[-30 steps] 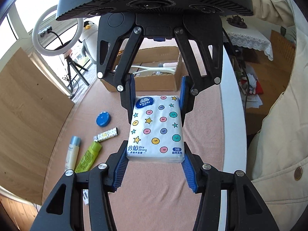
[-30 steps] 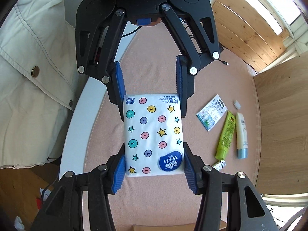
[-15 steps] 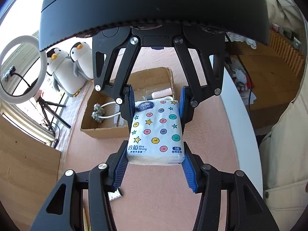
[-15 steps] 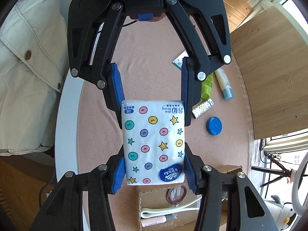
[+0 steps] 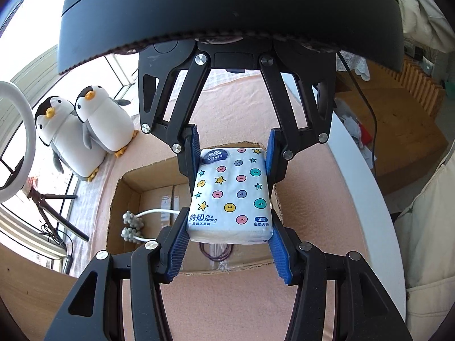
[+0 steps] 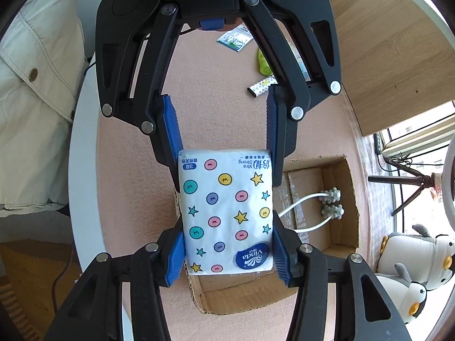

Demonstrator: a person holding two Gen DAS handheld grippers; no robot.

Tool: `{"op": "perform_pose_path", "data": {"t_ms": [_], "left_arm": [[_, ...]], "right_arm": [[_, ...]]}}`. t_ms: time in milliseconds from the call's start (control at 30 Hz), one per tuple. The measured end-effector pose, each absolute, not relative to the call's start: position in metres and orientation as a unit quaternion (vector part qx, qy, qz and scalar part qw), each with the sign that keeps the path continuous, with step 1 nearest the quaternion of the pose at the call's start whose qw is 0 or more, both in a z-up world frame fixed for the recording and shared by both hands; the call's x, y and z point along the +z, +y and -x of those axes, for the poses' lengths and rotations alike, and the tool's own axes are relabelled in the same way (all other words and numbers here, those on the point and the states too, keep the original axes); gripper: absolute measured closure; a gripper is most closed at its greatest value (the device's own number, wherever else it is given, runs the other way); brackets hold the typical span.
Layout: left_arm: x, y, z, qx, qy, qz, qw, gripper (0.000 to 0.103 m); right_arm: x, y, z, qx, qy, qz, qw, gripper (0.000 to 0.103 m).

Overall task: Organize objects
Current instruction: 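Carry the tissue pack with both tools into the cardboard box and open both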

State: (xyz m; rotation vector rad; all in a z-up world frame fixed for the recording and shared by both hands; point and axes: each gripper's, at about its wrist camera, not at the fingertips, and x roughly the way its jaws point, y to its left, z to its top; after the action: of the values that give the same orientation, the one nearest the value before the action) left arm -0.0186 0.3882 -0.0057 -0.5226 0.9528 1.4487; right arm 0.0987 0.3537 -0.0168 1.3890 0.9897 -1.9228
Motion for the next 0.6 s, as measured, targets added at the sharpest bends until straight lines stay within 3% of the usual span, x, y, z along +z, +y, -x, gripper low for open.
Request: {"op": "perform_pose_path", "data": {"t_ms": [200,233,333,433,600], "left_arm": [[-0.016,0.414,0.030,0.631,0.413,0.231,0.614,0.042],[-0.018,0.417,0.033,0.638,0.414,0.236,0.605,0.029],[-0.023,0.414,0.041,0.670,0.413,0.236,0.570,0.006],[-0.028,0.408,0.046,0.678,0.406,0.244,0.562,0.006],[-0.032,0.387,0.045,0.690,0.407,0.247,0.545,0.006]], "right_arm": [[-0.024,0.379,-0.103,-0.718,0.360,-0.527,0.278,0.055],[-0.025,0.381,-0.103,-0.718,0.361,-0.528,0.277,0.055],[-0.027,0.386,-0.102,-0.725,0.370,-0.520,0.260,0.054],[-0.035,0.394,-0.099,-0.718,0.367,-0.538,0.246,0.048],[-0.034,0.400,-0.104,-0.724,0.361,-0.542,0.228,0.047]]}}
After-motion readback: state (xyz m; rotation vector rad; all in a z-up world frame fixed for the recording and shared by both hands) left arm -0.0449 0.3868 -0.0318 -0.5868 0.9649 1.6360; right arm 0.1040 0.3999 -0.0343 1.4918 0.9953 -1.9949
